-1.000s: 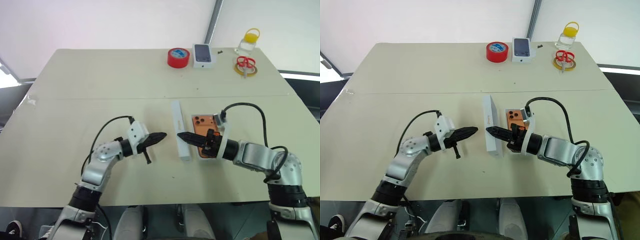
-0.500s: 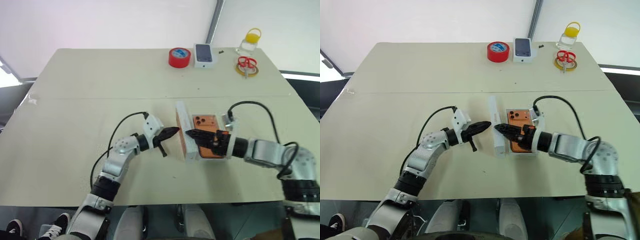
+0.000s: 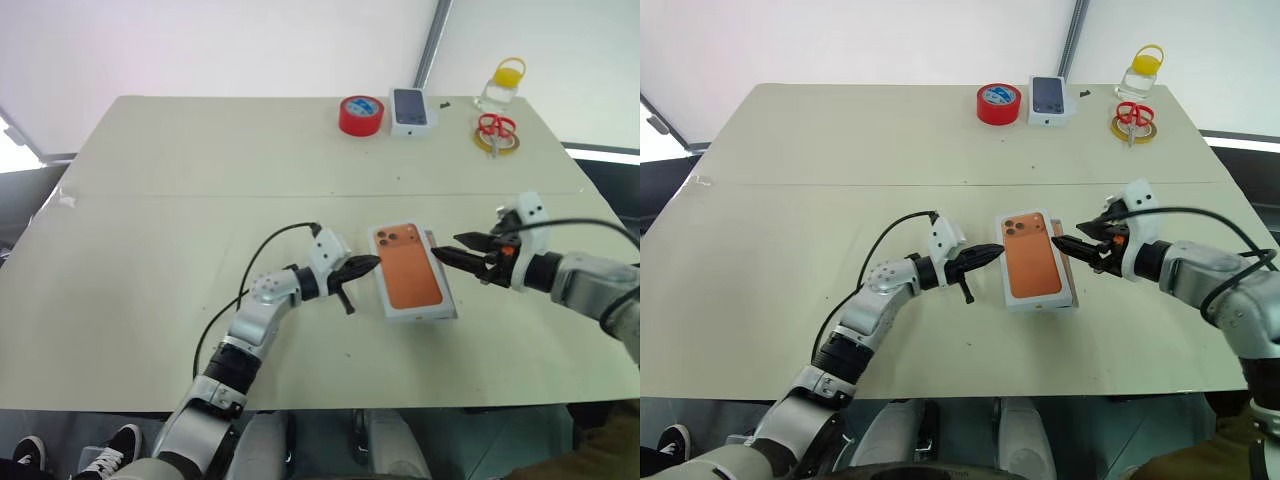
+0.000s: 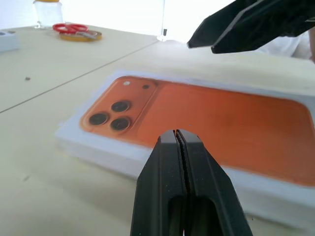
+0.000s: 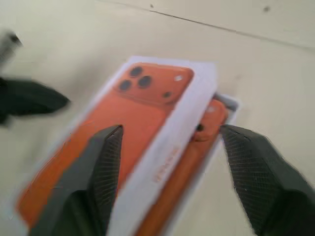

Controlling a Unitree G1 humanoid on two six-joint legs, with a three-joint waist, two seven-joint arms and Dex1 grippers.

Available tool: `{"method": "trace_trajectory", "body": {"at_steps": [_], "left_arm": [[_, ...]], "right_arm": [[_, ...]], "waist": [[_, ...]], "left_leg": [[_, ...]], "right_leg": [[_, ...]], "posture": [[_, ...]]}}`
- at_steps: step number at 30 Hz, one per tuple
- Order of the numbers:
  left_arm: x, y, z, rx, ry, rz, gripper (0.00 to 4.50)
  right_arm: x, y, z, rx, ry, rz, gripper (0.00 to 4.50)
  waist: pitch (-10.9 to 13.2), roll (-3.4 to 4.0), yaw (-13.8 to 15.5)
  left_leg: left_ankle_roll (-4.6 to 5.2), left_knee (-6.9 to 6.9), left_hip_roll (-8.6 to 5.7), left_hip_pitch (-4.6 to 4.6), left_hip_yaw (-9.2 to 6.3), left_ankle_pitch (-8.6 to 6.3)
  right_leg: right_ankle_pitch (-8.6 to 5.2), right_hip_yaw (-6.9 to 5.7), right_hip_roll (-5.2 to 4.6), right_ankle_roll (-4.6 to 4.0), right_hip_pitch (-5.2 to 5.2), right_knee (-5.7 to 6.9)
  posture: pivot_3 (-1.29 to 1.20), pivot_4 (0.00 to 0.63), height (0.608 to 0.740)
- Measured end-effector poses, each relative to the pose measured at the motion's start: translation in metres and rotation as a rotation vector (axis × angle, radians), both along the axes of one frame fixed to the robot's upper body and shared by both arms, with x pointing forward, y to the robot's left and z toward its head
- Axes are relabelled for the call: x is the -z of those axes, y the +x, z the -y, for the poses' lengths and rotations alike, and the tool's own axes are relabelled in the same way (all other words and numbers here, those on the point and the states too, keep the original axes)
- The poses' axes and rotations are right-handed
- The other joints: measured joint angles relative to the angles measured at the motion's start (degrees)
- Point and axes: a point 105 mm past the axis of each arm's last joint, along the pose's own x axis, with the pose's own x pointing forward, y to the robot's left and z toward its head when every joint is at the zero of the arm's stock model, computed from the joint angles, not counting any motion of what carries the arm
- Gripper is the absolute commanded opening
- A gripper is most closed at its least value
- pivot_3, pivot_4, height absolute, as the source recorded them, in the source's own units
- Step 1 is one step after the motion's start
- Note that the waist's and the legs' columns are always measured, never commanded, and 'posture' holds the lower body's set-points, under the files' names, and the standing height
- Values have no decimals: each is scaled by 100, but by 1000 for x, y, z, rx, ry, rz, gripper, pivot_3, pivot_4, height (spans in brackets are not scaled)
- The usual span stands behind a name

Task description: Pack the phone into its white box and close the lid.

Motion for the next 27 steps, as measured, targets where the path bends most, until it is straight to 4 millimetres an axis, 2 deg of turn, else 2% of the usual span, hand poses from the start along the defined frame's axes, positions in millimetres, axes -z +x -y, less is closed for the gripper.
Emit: {"method": "trace_trajectory", "body": {"at_steps": [3, 4, 7, 10, 13, 17, 20, 23, 27], "left_arm": [[2, 5, -11, -36, 13, -16, 0], [3, 5, -13, -41, 17, -19, 0], [10, 6, -16, -53, 43, -42, 0], [16, 6, -12, -54, 66, -54, 0], [18, 9, 2, -36, 31, -101, 0], [17, 10, 24, 17, 71, -92, 0], [15, 6, 35, 41, 70, -64, 0], [14, 6, 36, 39, 66, -49, 0], [14, 5, 38, 41, 58, -52, 0]], "right_arm": [[-1, 10, -2, 8, -45, 105, 300], [-2, 14, 1, 15, -78, 132, 32], [-10, 25, 16, 42, -182, 215, 32], [2, 26, 21, 20, -309, 239, 32], [14, 27, 28, 27, -366, 213, 32], [18, 25, 27, 3, -405, 209, 32], [25, 19, 20, -34, -373, 171, 32], [25, 15, 13, -69, -357, 152, 32], [28, 12, 17, -73, -382, 135, 32]], "waist": [[1, 2, 12], [1, 2, 21], [1, 1, 37], [1, 1, 30], [1, 1, 36], [1, 0, 21], [1, 0, 9], [1, 2, 15], [1, 2, 25]], "left_leg": [[0, 0, 2, 0, 1, 0], [0, 0, 0, -1, 1, 0], [-1, 1, -6, -2, 0, 0], [0, 1, -7, -3, 1, 0], [-1, 2, -8, -3, 1, 0], [-1, 2, -7, 3, 0, 0], [0, 0, -1, 3, 0, 0], [-1, 1, 1, 4, -1, 0], [-1, 2, 0, 4, -1, 0]], "right_leg": [[2, 2, 2, -4, 0, 0], [2, 2, 1, -5, 0, 0], [-4, 2, -3, -16, 4, -7], [-4, 2, -4, -16, 5, -10], [-2, 1, -6, -18, 6, -8], [-1, 1, -4, -23, 10, -7], [-1, 1, 1, -22, 8, -8], [0, 0, 2, -23, 7, -5], [0, 0, 2, -24, 9, -7]], "posture": [[0, 150, 739], [0, 150, 739], [0, 150, 739], [0, 150, 739], [0, 150, 739], [0, 150, 739], [0, 150, 739], [0, 150, 739], [0, 150, 739]]}}
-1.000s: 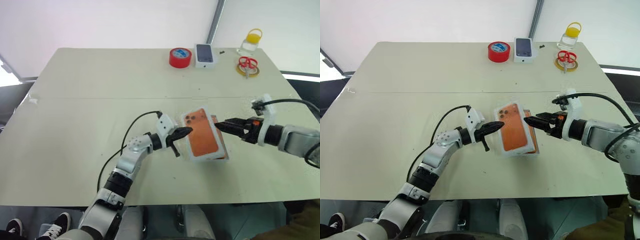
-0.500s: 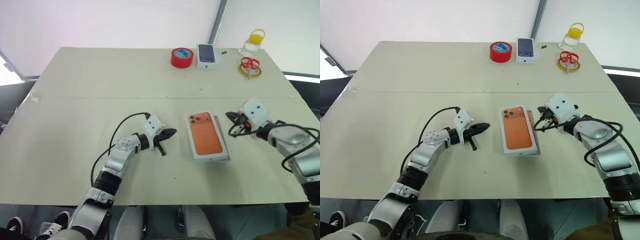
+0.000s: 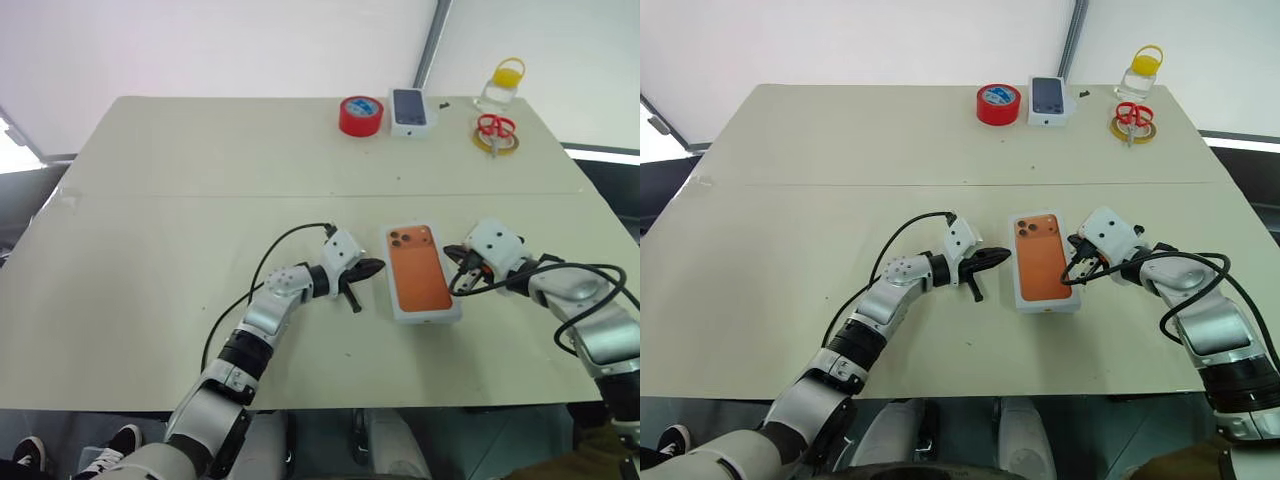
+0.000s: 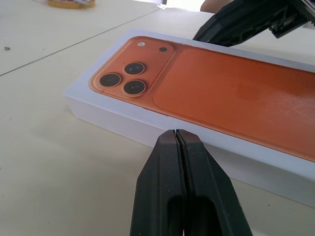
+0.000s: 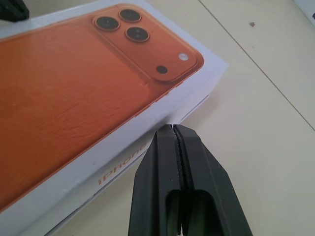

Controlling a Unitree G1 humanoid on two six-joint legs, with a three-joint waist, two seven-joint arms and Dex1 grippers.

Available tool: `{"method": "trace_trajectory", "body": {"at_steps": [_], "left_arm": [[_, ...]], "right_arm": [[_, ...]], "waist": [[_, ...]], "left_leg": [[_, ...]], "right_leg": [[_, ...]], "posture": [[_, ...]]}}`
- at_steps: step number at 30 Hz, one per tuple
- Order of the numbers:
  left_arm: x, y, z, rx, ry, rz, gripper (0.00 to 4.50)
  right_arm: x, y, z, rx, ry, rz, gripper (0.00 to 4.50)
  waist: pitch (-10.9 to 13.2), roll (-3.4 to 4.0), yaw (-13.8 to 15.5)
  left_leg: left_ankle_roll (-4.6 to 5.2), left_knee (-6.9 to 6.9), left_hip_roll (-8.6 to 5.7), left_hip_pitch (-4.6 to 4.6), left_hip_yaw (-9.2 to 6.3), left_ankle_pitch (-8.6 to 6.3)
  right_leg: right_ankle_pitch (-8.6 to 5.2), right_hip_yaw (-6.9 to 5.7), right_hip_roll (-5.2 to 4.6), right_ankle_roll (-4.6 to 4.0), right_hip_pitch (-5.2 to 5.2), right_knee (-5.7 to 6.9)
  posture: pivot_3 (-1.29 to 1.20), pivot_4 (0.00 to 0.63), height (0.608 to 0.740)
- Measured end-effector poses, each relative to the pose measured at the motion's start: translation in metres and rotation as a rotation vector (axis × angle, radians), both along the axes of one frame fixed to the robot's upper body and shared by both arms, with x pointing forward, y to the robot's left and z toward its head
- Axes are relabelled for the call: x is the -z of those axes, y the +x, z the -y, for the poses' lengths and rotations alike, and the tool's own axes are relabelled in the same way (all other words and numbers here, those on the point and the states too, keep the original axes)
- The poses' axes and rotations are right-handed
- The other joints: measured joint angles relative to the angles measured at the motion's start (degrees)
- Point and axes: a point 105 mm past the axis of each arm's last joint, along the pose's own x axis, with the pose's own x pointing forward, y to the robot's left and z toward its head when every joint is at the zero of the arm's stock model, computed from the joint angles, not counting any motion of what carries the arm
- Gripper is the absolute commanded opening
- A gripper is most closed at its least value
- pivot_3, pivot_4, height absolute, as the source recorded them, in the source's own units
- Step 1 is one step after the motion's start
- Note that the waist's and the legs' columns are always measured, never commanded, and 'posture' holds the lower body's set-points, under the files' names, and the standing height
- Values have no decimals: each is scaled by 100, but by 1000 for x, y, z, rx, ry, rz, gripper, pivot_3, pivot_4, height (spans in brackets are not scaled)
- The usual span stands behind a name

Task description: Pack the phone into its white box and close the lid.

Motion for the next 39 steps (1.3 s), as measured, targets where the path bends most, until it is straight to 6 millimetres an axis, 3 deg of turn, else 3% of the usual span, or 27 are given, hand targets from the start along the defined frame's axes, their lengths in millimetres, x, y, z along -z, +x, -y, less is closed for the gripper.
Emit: {"method": "trace_trajectory", "body": {"at_steps": [7, 11, 16, 18, 22, 29, 39], "left_arm": [[-7, 1, 5, -4, -44, 1, 0], [-9, 0, 6, -2, -45, 18, 0], [-13, 2, 7, -7, -59, 27, 0], [-17, 3, 8, -8, -64, 37, 0], [-24, 7, 12, -10, -63, 77, 0], [-19, 7, 9, -13, -53, 66, 0], [1, 3, -3, -25, -9, 19, 0]], "right_arm": [[4, -1, 3, -12, -69, 6, 32], [-13, 10, 2, -9, -83, 87, 32], [-37, 12, -20, -81, 16, 171, 32], [-34, 8, -26, -115, 26, 155, 32], [-2, -3, -28, -149, -59, 80, 32], [6, -1, 4, -72, -225, 63, 32], [5, 1, 8, -44, -198, 66, 32]], "waist": [[0, 0, -11], [0, 1, -16], [0, 0, 10], [0, 0, 13], [-3, 4, 19], [-10, 5, 51], [-9, 5, 123]], "left_leg": [[0, 1, -2, 0, 1, 0], [0, 1, -1, 1, 2, 0], [0, 1, -2, -2, -4, 0], [0, 1, -5, -2, -3, 0], [0, 3, -10, 0, 1, 0], [0, 7, -12, 12, 3, 0], [0, 7, -8, 13, 1, 0]], "right_leg": [[1, 0, -1, 1, 0, 1], [1, 0, 0, 0, -1, 2], [2, -2, 1, 3, 0, 1], [3, -1, -2, 4, 1, 1], [1, 0, -7, 1, 5, -1], [0, 0, -10, 0, 18, 0], [1, -1, -6, -1, 17, 3]], "posture": [[0, 150, 739], [0, 150, 739], [0, 150, 739], [0, 150, 739], [0, 150, 739], [0, 150, 739], [0, 150, 739]]}}
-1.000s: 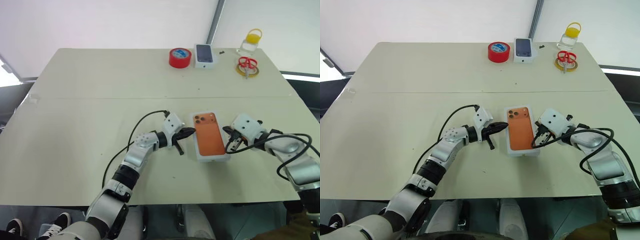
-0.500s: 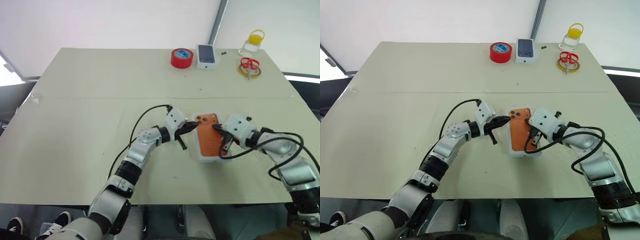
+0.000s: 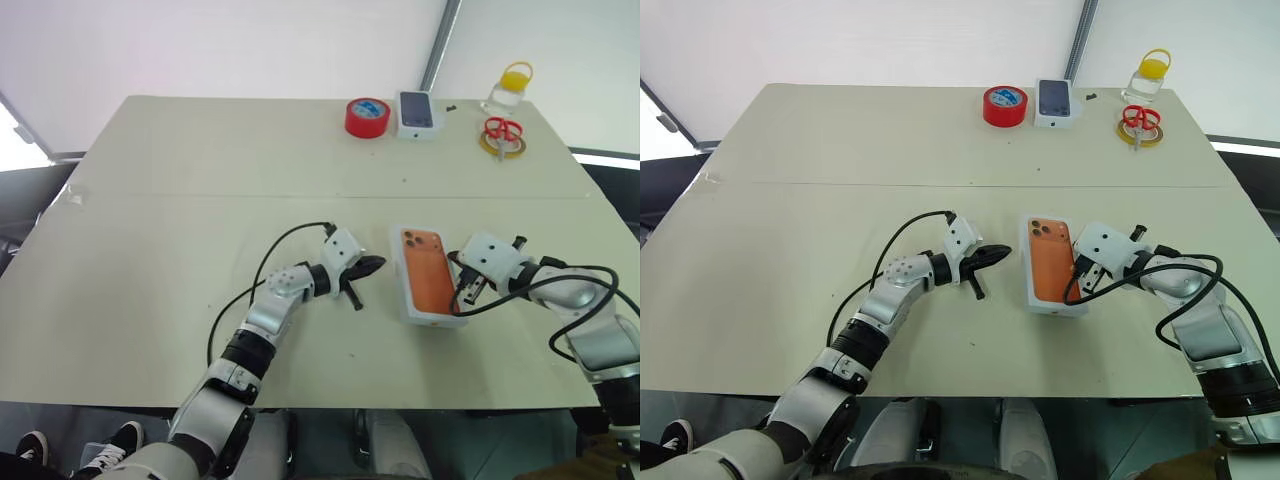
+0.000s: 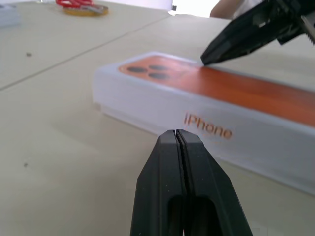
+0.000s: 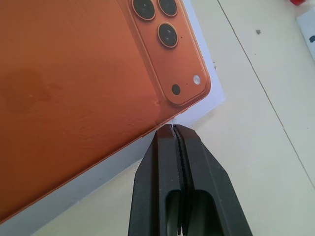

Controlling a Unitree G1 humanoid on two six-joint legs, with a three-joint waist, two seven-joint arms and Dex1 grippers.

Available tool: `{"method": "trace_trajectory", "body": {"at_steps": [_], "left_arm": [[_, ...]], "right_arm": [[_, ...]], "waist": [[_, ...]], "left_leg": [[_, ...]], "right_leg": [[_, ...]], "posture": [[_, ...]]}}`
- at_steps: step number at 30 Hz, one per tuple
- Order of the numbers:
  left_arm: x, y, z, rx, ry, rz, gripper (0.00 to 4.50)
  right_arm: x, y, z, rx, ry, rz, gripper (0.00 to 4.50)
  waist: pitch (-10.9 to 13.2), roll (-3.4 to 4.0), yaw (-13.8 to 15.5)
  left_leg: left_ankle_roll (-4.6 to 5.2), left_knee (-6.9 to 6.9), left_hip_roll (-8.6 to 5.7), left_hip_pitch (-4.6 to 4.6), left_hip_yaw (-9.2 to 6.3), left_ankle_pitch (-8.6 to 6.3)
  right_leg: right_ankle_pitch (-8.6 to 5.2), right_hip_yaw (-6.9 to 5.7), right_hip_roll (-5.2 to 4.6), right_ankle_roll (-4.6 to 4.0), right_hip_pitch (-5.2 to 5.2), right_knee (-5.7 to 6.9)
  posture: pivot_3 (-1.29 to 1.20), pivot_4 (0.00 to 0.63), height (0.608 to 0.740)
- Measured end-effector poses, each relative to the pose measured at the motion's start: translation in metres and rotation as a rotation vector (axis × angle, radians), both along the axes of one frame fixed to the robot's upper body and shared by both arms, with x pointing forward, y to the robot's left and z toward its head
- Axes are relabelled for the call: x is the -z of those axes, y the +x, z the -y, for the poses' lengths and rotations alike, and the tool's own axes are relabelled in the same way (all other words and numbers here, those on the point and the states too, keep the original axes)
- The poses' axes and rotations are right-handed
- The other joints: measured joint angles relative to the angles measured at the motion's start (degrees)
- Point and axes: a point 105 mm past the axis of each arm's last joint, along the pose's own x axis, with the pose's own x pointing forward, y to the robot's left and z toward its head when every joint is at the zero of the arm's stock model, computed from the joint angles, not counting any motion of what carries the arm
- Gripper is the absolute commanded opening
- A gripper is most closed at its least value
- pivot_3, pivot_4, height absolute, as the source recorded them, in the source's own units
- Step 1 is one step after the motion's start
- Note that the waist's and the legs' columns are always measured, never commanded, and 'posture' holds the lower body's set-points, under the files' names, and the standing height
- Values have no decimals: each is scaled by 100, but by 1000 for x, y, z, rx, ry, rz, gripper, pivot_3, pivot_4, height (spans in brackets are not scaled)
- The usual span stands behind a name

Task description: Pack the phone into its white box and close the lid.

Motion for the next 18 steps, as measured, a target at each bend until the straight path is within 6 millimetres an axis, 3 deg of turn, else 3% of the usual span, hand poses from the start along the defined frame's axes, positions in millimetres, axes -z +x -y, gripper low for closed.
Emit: {"method": "trace_trajectory", "body": {"at_steps": [4, 8, 10, 12, 15, 18], "left_arm": [[-14, 4, 6, -11, -58, -7, 0], [-60, 14, 24, -4, -170, 57, 0], [-70, 19, 36, 12, -154, 82, 0], [-59, 20, 44, 27, -93, 80, 0], [-12, 17, 50, 40, 94, 13, 0], [-8, 20, 54, 69, 194, 62, 0]], "right_arm": [[1, -2, -8, -32, 48, -7, 32], [5, -16, -23, -132, 23, -34, 32], [10, -25, -25, -170, -9, -58, 32], [11, -28, -28, -186, -15, -66, 32], [11, -29, -28, -178, -14, -75, 32], [14, -32, -26, -167, -12, -104, 32]], "waist": [[1, -1, 15], [0, -3, 14], [-6, -6, 16], [-29, -15, 1], [-36, -15, 7], [-61, -36, 26]], "left_leg": [[0, 1, 0, -2, -1, 0], [0, 2, -1, -4, -4, 0], [0, 2, -3, -1, -3, 0], [1, 2, -2, 4, -2, -1], [1, 2, 0, 7, -4, -1], [1, 2, 11, 8, -11, -1]], "right_leg": [[0, -1, 0, 0, 0, 1], [0, -3, 2, 1, 1, -2], [-1, -3, 4, 1, 5, -4], [-1, -3, 11, 1, 7, -6], [-2, -5, 17, -1, 8, -4], [-3, -12, 18, -2, 15, -6]], "posture": [[0, 150, 739], [0, 150, 739], [0, 150, 739], [0, 150, 739], [0, 150, 739], [0, 150, 739]]}}
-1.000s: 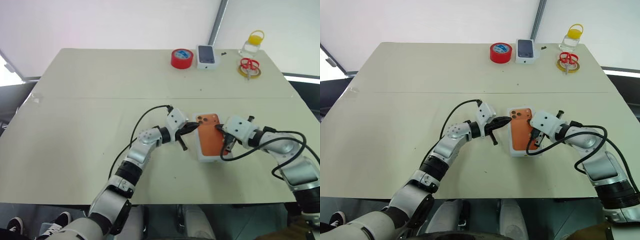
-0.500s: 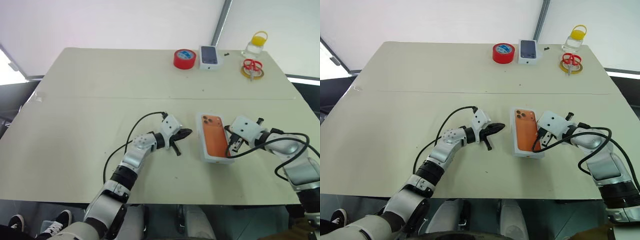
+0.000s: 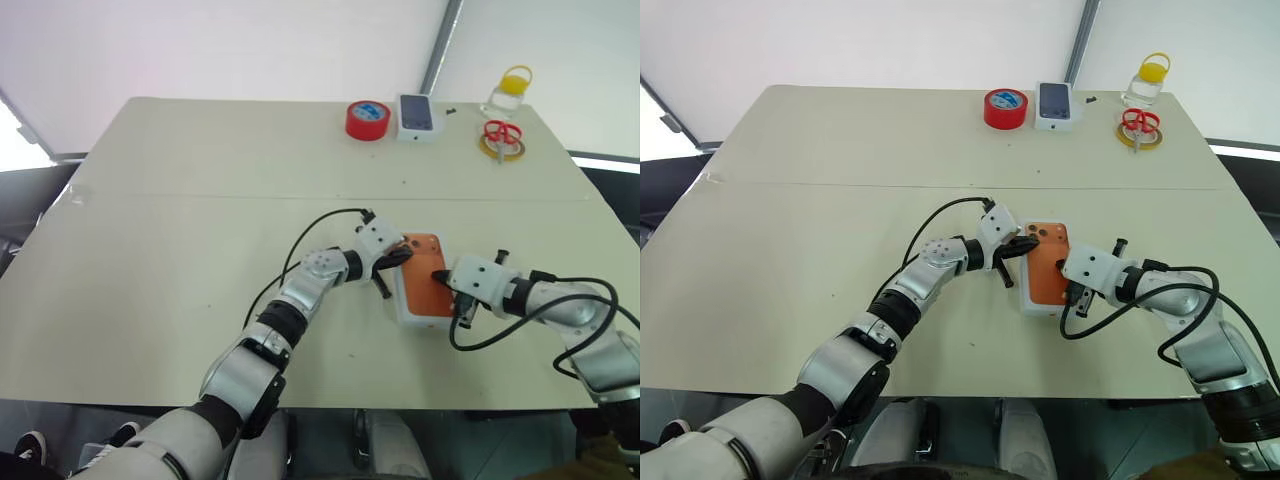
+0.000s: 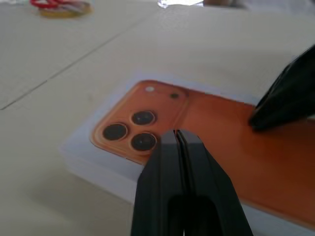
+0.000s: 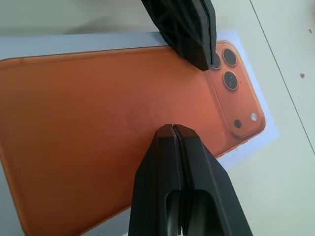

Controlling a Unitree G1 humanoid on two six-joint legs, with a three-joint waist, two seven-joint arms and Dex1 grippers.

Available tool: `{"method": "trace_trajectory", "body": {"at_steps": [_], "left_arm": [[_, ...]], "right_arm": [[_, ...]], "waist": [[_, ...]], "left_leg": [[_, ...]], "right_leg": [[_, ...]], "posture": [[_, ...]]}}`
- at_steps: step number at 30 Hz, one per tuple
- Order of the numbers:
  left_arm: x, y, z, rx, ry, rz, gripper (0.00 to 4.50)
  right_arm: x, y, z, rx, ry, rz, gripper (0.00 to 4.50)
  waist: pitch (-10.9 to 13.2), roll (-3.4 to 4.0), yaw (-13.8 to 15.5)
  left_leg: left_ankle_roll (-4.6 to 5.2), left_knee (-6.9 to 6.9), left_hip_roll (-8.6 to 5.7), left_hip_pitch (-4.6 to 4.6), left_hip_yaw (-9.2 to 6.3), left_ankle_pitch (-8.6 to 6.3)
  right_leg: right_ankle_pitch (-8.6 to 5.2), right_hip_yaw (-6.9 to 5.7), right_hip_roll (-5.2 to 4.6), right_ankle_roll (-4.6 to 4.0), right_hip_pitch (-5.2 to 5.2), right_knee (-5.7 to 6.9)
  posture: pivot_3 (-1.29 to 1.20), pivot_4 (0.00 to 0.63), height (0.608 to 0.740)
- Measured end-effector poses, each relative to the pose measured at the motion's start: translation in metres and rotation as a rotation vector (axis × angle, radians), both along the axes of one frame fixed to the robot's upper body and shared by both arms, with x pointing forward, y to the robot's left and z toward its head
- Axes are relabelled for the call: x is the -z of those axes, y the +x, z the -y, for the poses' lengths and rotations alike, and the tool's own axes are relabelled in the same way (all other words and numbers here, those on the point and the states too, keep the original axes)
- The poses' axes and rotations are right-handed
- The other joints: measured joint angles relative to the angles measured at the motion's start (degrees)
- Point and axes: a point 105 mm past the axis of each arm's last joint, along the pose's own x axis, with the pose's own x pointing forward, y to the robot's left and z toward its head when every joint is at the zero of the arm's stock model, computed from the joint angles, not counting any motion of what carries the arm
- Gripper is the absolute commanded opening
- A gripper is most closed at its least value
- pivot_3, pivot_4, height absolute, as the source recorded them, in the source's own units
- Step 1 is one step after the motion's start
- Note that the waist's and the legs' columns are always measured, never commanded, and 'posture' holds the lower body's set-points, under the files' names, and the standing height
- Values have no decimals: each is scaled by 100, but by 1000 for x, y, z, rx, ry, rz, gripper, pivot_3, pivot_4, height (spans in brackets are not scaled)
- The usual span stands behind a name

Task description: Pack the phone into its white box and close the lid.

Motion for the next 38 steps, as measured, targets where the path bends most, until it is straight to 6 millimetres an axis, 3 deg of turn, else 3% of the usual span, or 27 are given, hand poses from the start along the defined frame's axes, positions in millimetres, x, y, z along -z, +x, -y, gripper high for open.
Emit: {"method": "trace_trajectory", "body": {"at_steps": [2, 4, 5, 8, 12, 14, 18, 21, 24, 32, 38], "left_arm": [[1, 0, 0, 12, 22, 11, 0], [1, 0, -3, 20, 2, -19, 568], [1, 1, -7, 18, -15, -41, 958], [0, 5, -25, 18, -58, -74, 2395], [0, 9, -65, -27, -87, -66, 4486], [-4, 10, -90, -51, -95, -53, 4500], [-27, 5, -132, -115, -156, -30, 4500], [-44, -3, -169, -208, -199, -83, 4500], [-56, -10, -201, -288, -205, -28, 4500], [-34, -44, -267, -412, -121, -60, 4500], [-28, -57, -286, -454, -98, -57, 4500]], "right_arm": [[1, -2, -1, 1, 4, -12, 32], [0, -3, -1, 21, 35, -35, 0], [-1, -4, -1, 38, 70, -61, 254], [-4, -3, -1, 81, 181, -118, 1278], [-8, 0, -7, 86, 285, -142, 3410], [-9, -2, -7, 80, 310, -160, 4453], [-10, -7, -13, 40, 383, -223, 4453], [-36, 3, -29, 2, 535, -210, 4453], [-57, 11, -30, -9, 582, -170, 4453], [-36, 7, -13, -13, 521, -246, 4453], [-25, -1, 19, 18, 457, -234, 4453]], "waist": [[-23, 1, -9], [-27, -2, -13], [-27, -2, -14], [-28, 0, -30], [-24, 6, -45], [-21, 9, -33], [-16, 18, -19], [-12, 26, -93], [-12, 29, -104], [-8, 34, -162], [-8, 34, -160]], "left_leg": [[-1, 0, 2, 3, -1, -1], [0, 0, 3, 3, 0, -1], [0, -1, 4, 3, -1, -1], [-1, -5, 10, 4, 1, -1], [-1, -11, 13, -3, 4, -1], [-1, -11, 13, -8, 3, -1], [-2, -9, 8, -12, 4, 0], [-3, -6, 8, -10, 8, 0], [-3, -9, 8, -10, -2, 0], [-4, -10, 1, -12, 11, 0], [-4, -11, 2, -11, 12, 0]], "right_leg": [[-1, 1, -3, 0, 3, -2], [0, 1, -3, 0, 3, -3], [0, 1, -3, -1, 2, -2], [0, 1, 0, -2, -4, 0], [2, 3, 1, -2, -21, 9], [2, 4, 1, -2, -25, 12], [2, 7, -8, -4, -27, 11], [5, 14, -9, -8, -27, 12], [5, 6, -7, -7, -26, 16], [3, 10, -15, -10, -27, 9], [2, 10, -15, -9, -27, 9]], "posture": [[0, 150, 739], [0, 150, 739], [0, 150, 739], [0, 150, 739], [0, 150, 739], [0, 150, 739], [0, 150, 739], [0, 150, 739], [0, 150, 739], [0, 150, 739], [0, 150, 739]]}}
